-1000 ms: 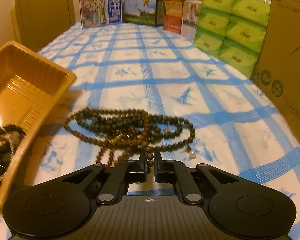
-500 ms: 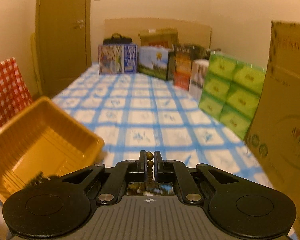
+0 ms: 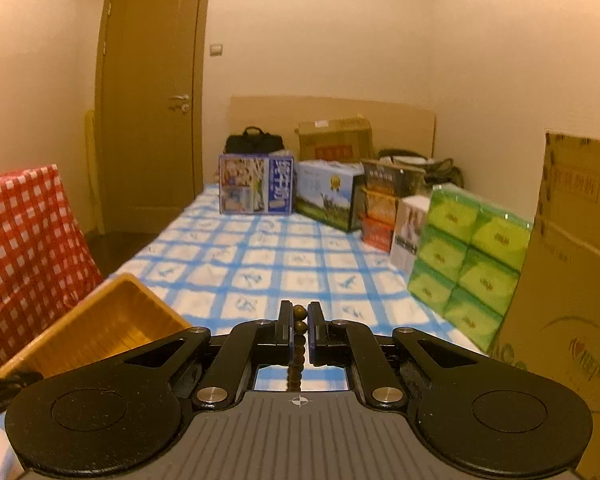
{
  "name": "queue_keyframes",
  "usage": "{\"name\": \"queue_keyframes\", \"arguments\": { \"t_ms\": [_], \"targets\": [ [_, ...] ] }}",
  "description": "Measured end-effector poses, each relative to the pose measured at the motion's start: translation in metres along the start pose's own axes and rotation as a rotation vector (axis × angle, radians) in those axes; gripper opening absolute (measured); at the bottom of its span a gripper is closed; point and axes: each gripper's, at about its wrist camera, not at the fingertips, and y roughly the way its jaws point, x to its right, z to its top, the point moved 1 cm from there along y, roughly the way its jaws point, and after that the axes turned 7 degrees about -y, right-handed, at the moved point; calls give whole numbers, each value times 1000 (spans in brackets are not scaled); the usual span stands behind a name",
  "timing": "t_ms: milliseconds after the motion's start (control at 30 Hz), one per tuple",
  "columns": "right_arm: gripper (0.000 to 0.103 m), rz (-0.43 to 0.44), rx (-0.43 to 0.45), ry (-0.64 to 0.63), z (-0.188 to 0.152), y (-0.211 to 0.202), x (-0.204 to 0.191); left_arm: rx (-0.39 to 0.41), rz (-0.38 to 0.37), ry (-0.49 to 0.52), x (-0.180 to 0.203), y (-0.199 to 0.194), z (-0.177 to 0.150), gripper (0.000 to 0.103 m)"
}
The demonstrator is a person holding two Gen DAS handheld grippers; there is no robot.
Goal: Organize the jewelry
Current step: 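Lift the dark bead strand high and lower it into the tray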
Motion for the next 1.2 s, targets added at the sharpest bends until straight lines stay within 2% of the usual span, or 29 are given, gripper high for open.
{"name": "queue_keyframes", "arguments": {
  "t_ms": [400,600,900,1033,1200],
  "targets": [
    [6,50,51,-2,20,-20,-11,0,-1,0,1,0,0,6],
    [6,159,80,18,33,-20,-29,0,-1,-1,1,0,0,6],
    [6,359,83,22,47,-1,-83,2,-3,1,3,-1,-1,6],
    [6,409,77,12,47,12,-104,2,-7,-3,5,1,-3,6],
    [6,436,16,-6,30,44,-122,4,-10,-9,7,2,-4,6]
  ]
}}
